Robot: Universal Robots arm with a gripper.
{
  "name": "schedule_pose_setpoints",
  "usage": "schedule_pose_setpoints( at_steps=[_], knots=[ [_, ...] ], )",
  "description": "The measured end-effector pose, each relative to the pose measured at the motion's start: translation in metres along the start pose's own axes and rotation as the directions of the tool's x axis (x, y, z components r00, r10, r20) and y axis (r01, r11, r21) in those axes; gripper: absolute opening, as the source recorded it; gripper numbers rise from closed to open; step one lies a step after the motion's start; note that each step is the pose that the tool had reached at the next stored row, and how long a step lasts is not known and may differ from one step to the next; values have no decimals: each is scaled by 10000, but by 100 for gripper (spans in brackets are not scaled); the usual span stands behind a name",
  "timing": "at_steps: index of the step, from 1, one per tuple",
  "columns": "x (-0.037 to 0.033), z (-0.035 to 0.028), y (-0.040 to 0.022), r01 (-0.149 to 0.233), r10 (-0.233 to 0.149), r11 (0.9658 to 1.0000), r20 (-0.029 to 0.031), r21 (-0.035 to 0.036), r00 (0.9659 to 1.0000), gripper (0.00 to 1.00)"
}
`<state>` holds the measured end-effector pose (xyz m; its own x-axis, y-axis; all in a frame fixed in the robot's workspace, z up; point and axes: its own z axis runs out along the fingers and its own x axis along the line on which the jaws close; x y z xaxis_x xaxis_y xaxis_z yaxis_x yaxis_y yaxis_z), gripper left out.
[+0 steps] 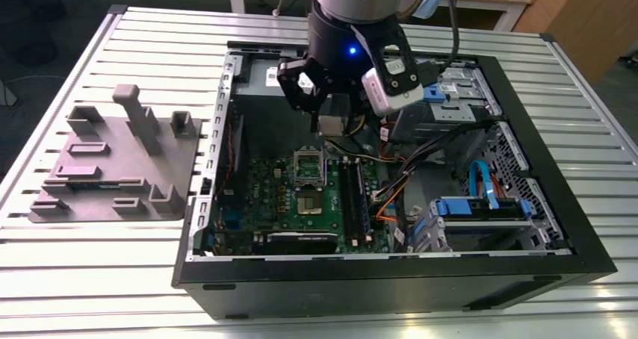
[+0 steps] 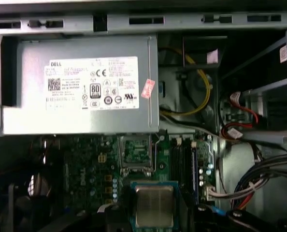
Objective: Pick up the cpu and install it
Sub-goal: 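Place the cpu into insertion slot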
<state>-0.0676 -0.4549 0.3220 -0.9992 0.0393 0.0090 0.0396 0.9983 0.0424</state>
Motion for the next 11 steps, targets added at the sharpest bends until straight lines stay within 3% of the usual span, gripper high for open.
schedule_pose_setpoints(
  at_steps=[2, 8, 11],
  knots=[
    [-1, 7, -24, 3, -3, 10000, 1, 78, 10000, 47],
    [-3, 107, -64, 337, -337, 9994, -50, 87, 9994, 47],
    [-5, 158, -115, 398, -397, 9992, -70, 91, 9992, 47]
  ],
)
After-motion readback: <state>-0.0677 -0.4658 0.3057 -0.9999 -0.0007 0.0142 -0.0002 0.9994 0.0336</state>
